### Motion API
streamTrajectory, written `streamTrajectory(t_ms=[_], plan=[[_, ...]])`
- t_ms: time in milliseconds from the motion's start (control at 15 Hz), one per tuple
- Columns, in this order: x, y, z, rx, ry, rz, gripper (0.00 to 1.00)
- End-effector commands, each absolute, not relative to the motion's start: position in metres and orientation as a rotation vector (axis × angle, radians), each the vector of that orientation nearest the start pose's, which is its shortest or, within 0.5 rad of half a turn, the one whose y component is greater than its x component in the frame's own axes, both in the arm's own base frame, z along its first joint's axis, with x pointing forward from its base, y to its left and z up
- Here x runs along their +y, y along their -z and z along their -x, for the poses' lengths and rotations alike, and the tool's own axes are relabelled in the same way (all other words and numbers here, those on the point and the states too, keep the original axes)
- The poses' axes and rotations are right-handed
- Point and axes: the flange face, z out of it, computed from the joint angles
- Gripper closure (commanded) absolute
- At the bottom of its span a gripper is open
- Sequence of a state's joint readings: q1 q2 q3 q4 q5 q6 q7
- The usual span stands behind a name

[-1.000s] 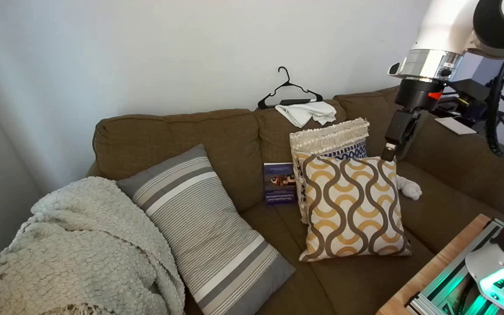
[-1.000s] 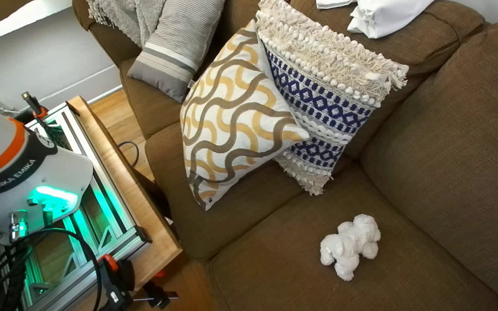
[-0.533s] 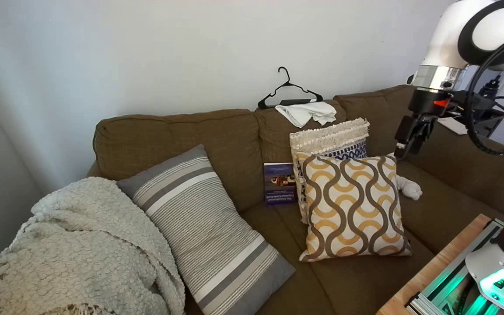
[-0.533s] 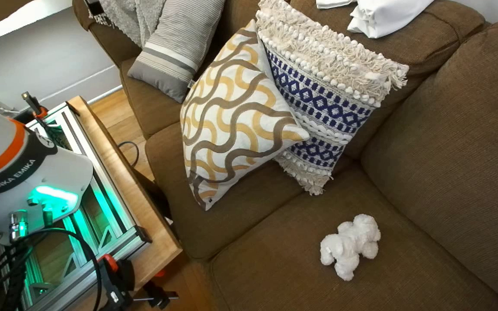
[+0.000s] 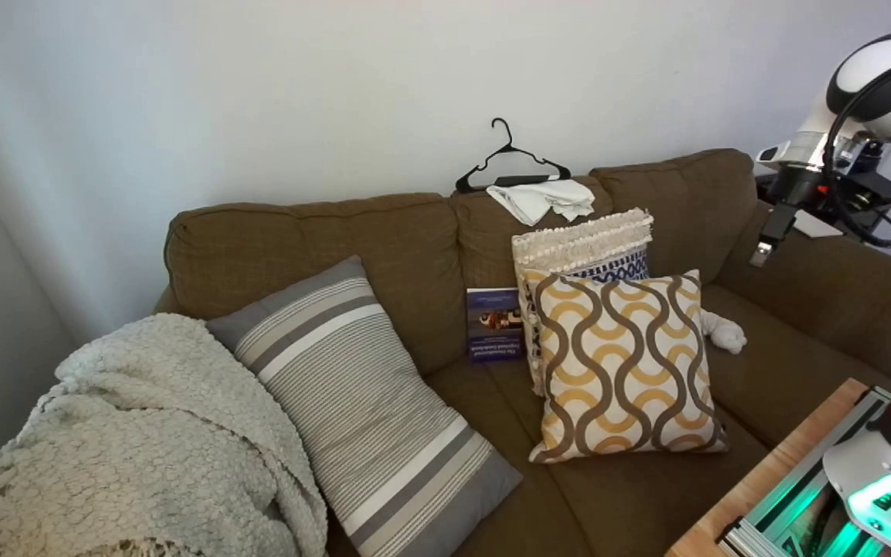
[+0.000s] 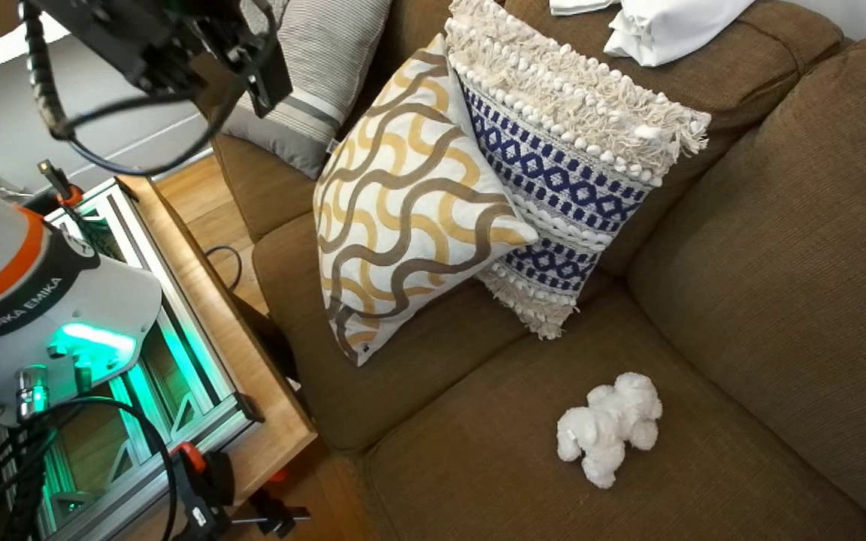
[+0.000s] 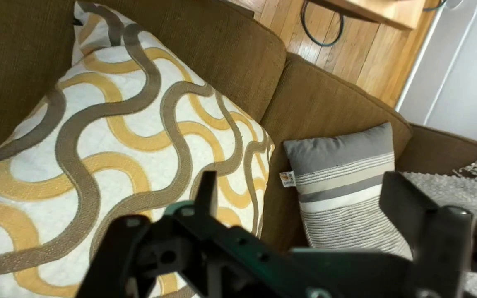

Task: Put a pillow on top of the grey pillow

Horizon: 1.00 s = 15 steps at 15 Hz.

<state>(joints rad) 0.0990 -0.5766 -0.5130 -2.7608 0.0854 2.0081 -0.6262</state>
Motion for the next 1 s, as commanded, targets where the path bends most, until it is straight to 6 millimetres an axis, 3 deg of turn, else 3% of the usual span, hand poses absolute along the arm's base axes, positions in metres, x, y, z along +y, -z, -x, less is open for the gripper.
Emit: streamTrajectory(t_ms=[0, 133, 200, 267, 467, 800, 933], plan=[[-0.161, -0.323, -0.316, -0.591, -0.115, 2.601, 0.00], [-0.179, -0.323, -0.334, -0.665, -0.147, 2.604, 0.00], [-0.182, -0.332, -0.350, -0.648, -0.117, 2.645, 0.00], [-0.174, -0.329, -0.321, -0.606, -0.069, 2.624, 0.00], [-0.178, -0.334, -0.349, -0.642, -0.111, 2.663, 0.00], [-0.177, -0.332, -0.352, -0.659, -0.128, 2.673, 0.00], [-0.175, -0.330, -0.370, -0.793, -0.085, 2.717, 0.00]])
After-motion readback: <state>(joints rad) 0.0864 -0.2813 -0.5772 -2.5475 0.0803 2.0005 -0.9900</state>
